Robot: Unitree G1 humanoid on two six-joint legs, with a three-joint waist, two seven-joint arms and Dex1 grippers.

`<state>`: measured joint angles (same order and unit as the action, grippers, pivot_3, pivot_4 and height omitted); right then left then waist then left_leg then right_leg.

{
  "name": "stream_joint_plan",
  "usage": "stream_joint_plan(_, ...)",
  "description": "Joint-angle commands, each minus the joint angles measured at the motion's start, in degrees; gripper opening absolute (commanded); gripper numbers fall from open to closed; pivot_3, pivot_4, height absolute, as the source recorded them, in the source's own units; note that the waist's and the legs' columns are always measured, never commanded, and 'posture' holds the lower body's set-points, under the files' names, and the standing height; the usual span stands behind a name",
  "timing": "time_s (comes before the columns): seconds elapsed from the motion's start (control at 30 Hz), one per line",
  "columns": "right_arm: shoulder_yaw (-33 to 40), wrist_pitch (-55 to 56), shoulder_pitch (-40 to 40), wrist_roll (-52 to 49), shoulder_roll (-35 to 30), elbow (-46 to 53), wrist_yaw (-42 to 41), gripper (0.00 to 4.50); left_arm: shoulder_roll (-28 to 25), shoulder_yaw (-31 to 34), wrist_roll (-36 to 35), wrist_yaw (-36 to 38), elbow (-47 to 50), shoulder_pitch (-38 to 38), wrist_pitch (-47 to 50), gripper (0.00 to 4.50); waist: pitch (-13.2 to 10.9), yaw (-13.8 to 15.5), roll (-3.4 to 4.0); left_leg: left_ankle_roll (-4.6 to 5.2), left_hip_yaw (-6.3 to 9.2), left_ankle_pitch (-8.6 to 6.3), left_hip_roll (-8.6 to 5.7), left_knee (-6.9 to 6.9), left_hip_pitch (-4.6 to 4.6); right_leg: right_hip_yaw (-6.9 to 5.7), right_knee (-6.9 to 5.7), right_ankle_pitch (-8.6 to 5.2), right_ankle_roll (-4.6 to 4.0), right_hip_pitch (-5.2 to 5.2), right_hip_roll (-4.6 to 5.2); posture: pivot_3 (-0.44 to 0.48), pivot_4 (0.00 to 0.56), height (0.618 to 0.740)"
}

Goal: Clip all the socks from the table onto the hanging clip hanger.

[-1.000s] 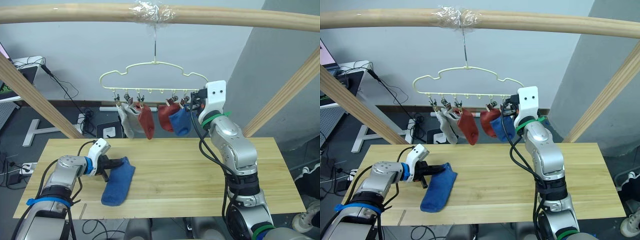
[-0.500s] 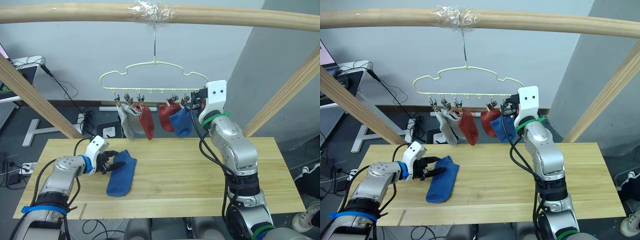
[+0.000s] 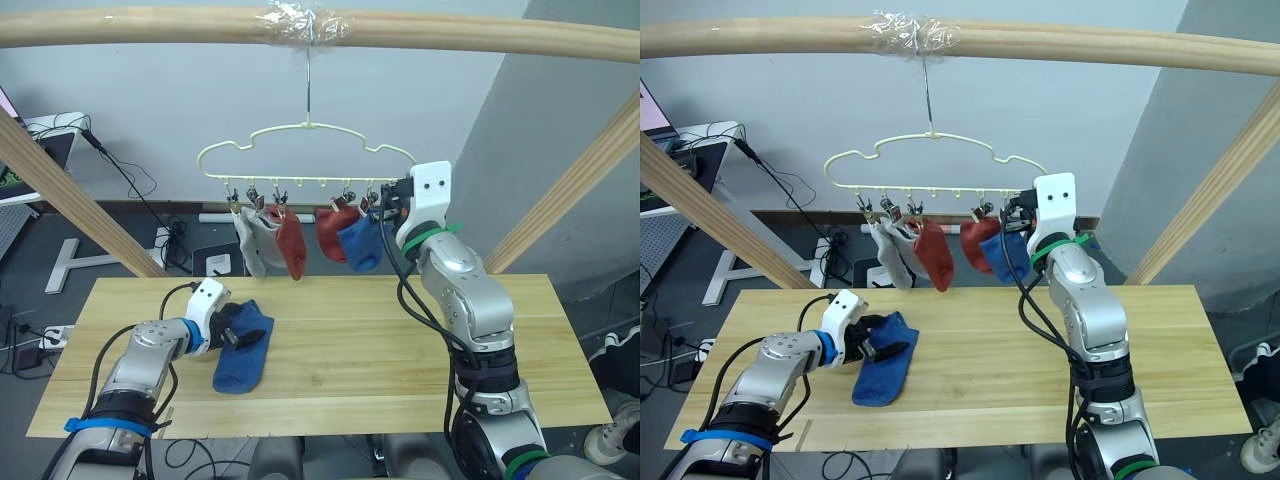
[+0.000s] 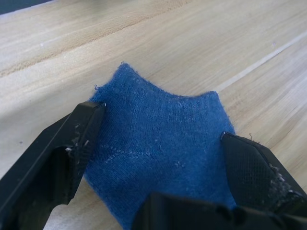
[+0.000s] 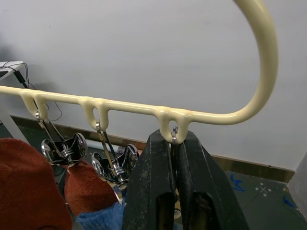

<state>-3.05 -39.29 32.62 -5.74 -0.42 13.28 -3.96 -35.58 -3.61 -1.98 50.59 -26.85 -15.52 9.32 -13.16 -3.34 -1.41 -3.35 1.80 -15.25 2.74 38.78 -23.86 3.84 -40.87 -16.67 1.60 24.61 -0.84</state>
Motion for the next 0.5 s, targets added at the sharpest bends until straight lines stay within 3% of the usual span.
stream_joint_plan(0.03,-0.34,0.66,0.32,-0.29,0.31,3.16,-0.06,0.0,0.19,-1.49,1.29,-0.04,-1.05,1.31,-0.34,4.3,0.0,-0.01,0.0,0.0,0.0,0.0,0.0,0.0,0.0,0.0,0.0,0.0,0.0,0.0,0.0,-0.04,0.227,0.705)
stream_joint_plan(0.1,-0.39,0.65,0.28,-0.3,0.44,3.23,0.03,0.0,0.3,-1.36,0.91,0.2,-0.75,2.07,-0.39,3.87,0.0,-0.02,0.0,0.0,-0.01,0.0,0.0,0.0,0.02,0.01,-0.01,0.0,0.0,0.0,0.0,-0.041,0.227,0.705)
stream_joint_plan(0.5,-0.64,0.5,0.21,-0.3,0.47,3.42,0.13,0.0,0.58,-1.0,-0.85,2.41,0.97,3.91,-0.79,0.27,0.0,-0.07,0.01,0.0,-0.08,0.0,0.01,0.0,0.05,0.07,-0.01,0.0,0.0,0.0,0.0,-0.043,0.225,0.705)
